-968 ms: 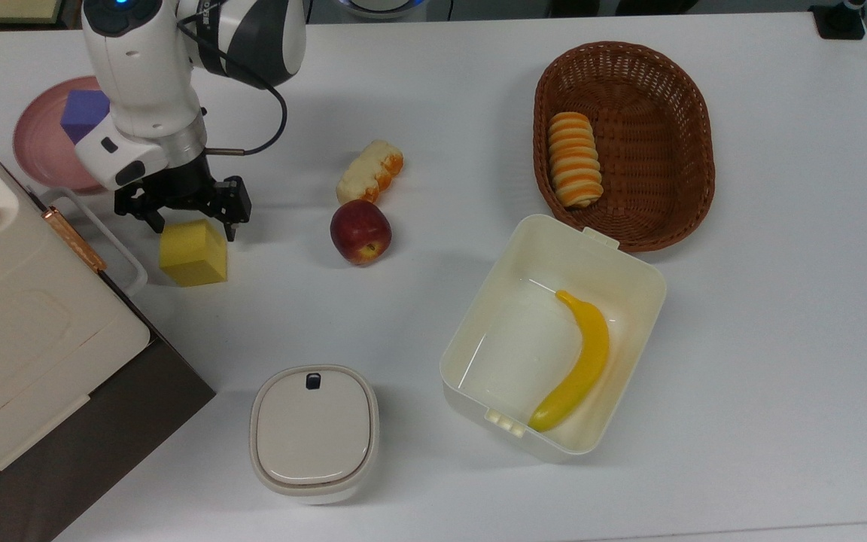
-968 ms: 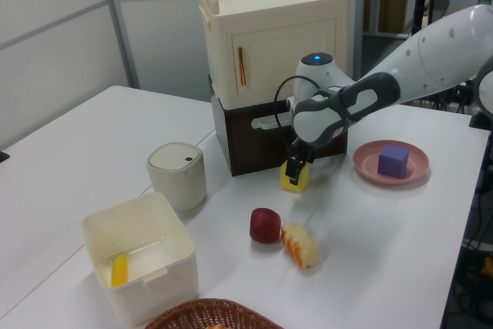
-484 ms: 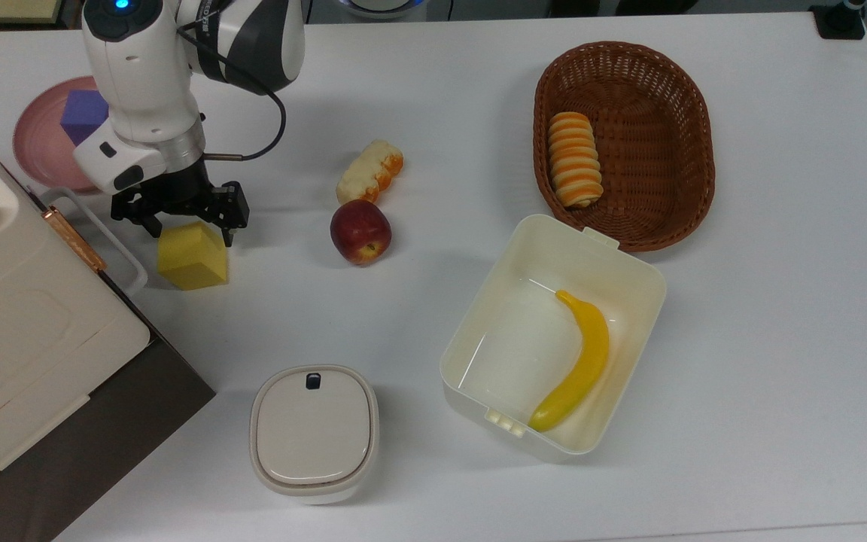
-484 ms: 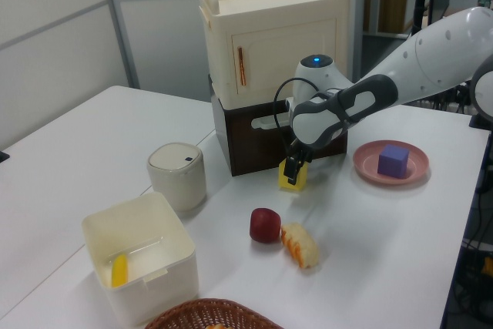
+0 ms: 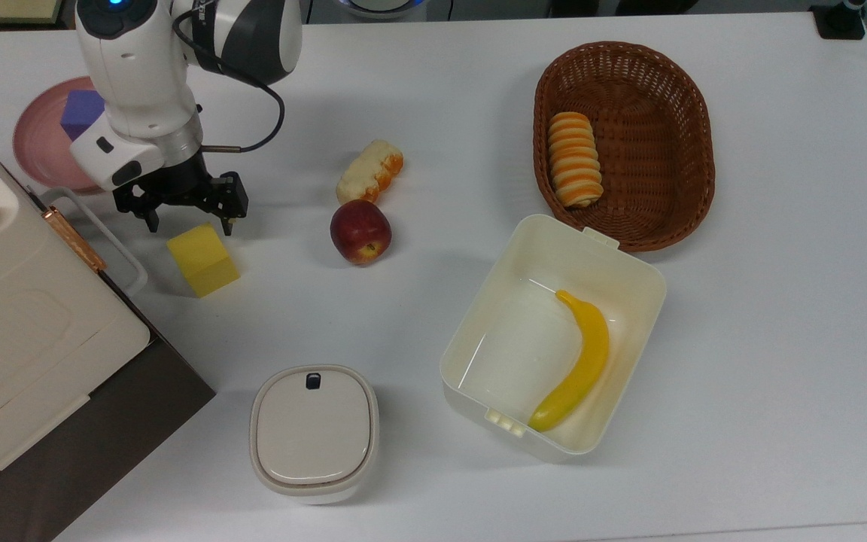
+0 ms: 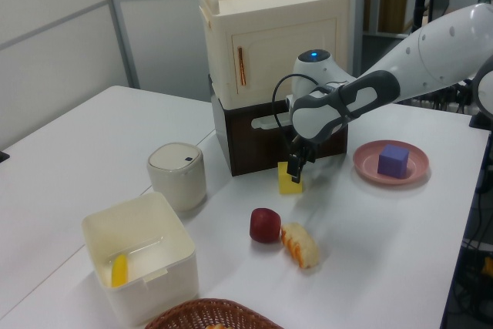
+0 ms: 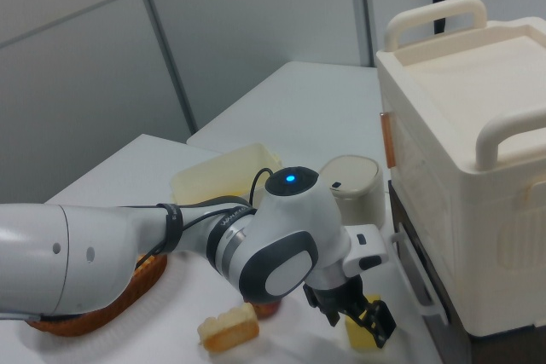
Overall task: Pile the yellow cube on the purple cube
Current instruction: 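Close the gripper on the yellow cube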
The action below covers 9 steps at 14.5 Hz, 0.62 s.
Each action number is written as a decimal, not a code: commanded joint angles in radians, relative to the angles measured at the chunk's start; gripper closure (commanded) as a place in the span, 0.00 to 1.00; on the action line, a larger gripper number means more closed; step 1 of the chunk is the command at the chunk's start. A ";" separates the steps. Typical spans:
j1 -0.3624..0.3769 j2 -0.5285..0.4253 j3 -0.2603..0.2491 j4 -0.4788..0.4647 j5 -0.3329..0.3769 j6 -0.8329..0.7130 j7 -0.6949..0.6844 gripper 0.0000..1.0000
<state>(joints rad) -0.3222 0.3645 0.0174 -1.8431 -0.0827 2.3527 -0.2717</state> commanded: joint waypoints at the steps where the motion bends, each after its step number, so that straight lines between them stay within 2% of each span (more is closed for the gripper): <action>1: 0.009 0.011 -0.001 -0.010 -0.011 0.017 -0.009 0.00; 6: 0.005 0.040 -0.001 0.048 -0.009 0.043 -0.012 0.00; 9: -0.003 0.054 -0.001 0.054 -0.041 0.045 -0.091 0.00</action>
<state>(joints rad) -0.3221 0.3963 0.0214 -1.8045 -0.0891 2.3838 -0.2782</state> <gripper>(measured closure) 0.000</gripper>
